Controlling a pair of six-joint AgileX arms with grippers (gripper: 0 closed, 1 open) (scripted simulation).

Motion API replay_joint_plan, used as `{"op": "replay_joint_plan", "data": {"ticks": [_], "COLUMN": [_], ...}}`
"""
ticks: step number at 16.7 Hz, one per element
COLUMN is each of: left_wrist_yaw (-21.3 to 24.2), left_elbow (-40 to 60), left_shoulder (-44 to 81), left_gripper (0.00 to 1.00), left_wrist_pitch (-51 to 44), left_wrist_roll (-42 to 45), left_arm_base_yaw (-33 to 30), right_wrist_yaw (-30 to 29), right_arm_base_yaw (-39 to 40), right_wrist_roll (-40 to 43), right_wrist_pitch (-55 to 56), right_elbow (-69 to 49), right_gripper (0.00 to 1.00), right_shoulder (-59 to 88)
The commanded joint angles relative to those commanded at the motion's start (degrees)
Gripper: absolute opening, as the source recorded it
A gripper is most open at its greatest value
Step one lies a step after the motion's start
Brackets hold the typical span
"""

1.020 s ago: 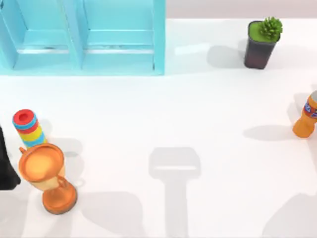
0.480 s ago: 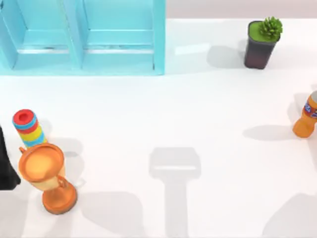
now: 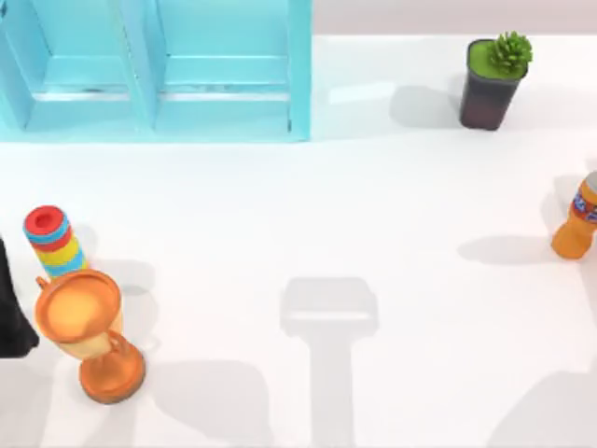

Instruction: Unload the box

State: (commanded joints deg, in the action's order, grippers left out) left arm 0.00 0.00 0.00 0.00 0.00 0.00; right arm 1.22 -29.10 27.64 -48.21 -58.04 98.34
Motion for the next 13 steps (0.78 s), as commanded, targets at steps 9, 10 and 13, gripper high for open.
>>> {"op": "replay_joint_plan", "data": {"ticks": [9, 10, 13], "left_wrist_yaw": [0.00, 0.00, 0.00], "left_elbow": [0.00, 0.00, 0.00], "left_shoulder": [0.00, 0.00, 0.00], "left_gripper": [1.00, 1.00, 1.00], "left_wrist_pitch": [0.00, 0.00, 0.00], "left_wrist_roll": [0.00, 0.00, 0.00], "left_arm_base_yaw": [0.00, 0.00, 0.00], "right_wrist_yaw": [0.22, -0.07, -0.48], "right_arm_base_yaw": [-2.84, -1.51, 0.95], "right_wrist_roll": [1.28, 0.94, -0.22], "right_wrist_pitch": [-21.84, -24.10, -27.78], "right_elbow": [-18.06, -19.13, -20.40], "right_gripper": [0.00, 0.00, 0.00], "right_shoulder": [-7.72, -7.19, -5.72]}}
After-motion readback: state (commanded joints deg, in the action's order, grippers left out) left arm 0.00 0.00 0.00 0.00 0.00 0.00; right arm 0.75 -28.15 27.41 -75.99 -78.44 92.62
